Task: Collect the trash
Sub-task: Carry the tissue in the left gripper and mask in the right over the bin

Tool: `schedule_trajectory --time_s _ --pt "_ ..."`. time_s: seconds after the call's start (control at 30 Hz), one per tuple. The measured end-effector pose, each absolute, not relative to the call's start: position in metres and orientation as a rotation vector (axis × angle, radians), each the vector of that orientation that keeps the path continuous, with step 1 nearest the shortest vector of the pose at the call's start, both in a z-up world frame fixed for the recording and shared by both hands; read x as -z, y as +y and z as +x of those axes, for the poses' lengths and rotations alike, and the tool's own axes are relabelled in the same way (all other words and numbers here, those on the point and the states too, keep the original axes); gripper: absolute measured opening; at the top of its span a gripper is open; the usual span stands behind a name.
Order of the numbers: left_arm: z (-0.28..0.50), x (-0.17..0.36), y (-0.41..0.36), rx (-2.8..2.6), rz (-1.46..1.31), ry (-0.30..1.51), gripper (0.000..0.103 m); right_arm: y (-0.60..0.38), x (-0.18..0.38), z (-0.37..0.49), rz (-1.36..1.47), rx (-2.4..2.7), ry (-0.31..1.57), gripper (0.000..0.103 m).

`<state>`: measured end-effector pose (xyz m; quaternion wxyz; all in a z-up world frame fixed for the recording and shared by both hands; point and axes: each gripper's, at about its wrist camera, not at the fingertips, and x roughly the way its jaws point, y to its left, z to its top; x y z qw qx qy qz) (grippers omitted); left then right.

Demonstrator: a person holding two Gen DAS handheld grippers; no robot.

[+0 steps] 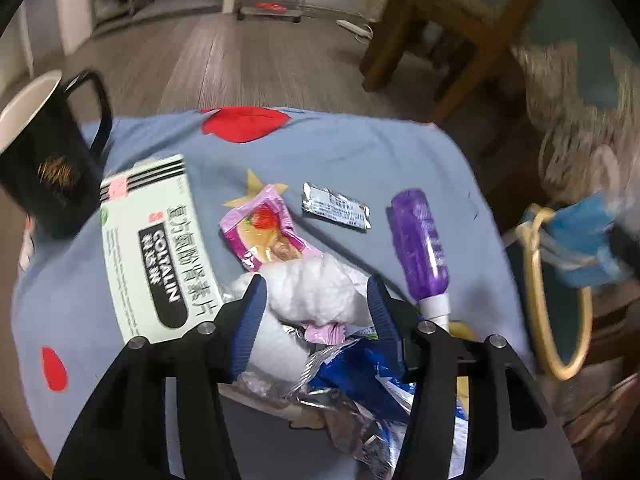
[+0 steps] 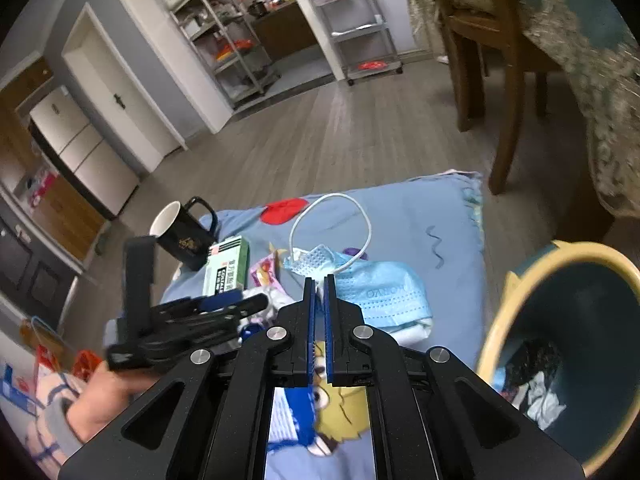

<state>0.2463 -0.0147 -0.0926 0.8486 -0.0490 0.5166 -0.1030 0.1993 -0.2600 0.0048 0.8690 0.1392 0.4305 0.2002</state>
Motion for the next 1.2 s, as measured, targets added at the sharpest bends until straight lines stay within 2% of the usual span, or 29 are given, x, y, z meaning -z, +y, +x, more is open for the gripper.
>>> schedule_trajectory --time_s 0.03,0.13,0.17,0.2,0.3,0.77,1.2 --pt "0.247 0.096 -0.019 0.208 -0.075 1.093 0.049 -0.264 -0.006 0.196 0.292 -0.412 0.898 0.005" --pt "0.25 0.103 -0.024 0.184 -0.022 1.105 0.037 -0.281 -0.01 0.181 0.298 -0.397 0.893 0.005" --pt "0.25 0.104 -0.025 0.183 -0.014 1.107 0.028 -0.284 -0.011 0.177 0.299 -0.394 0.891 0.005" --pt "0.25 0.104 -0.025 0.189 -0.015 1.111 0.024 -0.289 -0.013 0.172 0.3 -0.389 0.887 0.005" --pt "0.248 0.1 -0.023 0.211 -0.041 1.106 0.017 -0.303 -0.018 0.16 0.309 -0.376 0.877 0.005" --pt "0.226 0.038 -0.014 0.278 -0.228 0.973 0.015 -0.368 -0.008 0.121 0.435 -0.244 0.813 0.005" --pt "0.209 0.018 -0.135 0.534 -0.184 0.976 0.016 -0.412 -0.001 0.108 0.537 -0.121 0.763 0.005"
